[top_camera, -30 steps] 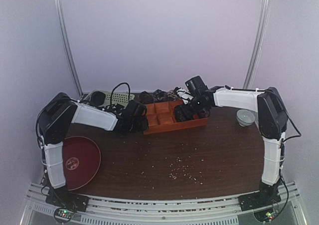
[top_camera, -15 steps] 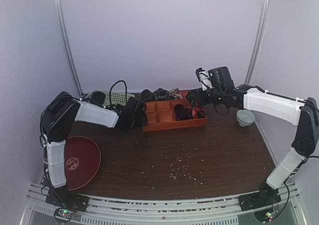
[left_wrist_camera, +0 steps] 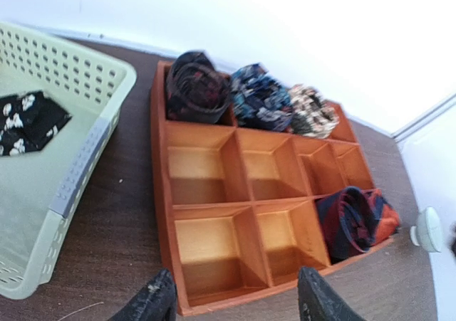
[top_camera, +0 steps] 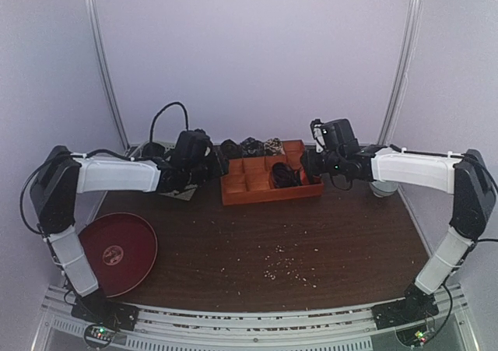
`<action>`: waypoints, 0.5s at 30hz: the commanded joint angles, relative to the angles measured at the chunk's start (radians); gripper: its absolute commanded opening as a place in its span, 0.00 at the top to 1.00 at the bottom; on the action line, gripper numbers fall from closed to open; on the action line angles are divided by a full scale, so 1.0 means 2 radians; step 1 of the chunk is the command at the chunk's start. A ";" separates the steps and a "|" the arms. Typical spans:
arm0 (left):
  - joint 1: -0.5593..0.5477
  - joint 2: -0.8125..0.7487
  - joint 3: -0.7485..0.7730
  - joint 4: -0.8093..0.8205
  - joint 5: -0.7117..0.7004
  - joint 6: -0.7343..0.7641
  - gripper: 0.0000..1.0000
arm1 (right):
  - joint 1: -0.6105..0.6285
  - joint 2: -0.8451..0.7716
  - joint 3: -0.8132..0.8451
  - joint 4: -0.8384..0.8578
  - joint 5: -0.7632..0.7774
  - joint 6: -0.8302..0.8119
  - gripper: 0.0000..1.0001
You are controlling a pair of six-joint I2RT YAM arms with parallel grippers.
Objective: Roll the ties
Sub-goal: Adjust the tie in the storage box.
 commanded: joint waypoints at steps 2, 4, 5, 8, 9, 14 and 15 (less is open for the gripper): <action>-0.001 -0.063 -0.038 0.001 0.036 0.042 0.40 | -0.009 0.089 0.079 0.010 -0.030 -0.018 0.54; -0.002 -0.092 -0.059 -0.001 0.048 0.049 0.40 | -0.011 0.117 0.104 0.003 -0.044 -0.024 0.53; -0.003 -0.105 -0.070 0.000 0.053 0.051 0.40 | -0.012 0.128 0.114 0.001 -0.050 -0.028 0.53; -0.002 -0.142 -0.106 0.005 0.063 0.056 0.40 | -0.016 0.162 0.142 -0.005 -0.056 -0.038 0.52; -0.002 -0.153 -0.119 0.002 0.063 0.056 0.40 | -0.018 0.175 0.152 -0.009 -0.057 -0.040 0.53; -0.002 -0.195 -0.147 -0.010 0.053 0.060 0.39 | -0.028 0.220 0.186 -0.025 -0.082 -0.041 0.61; -0.002 -0.201 -0.150 -0.012 0.050 0.061 0.39 | -0.030 0.227 0.191 -0.028 -0.086 -0.040 0.64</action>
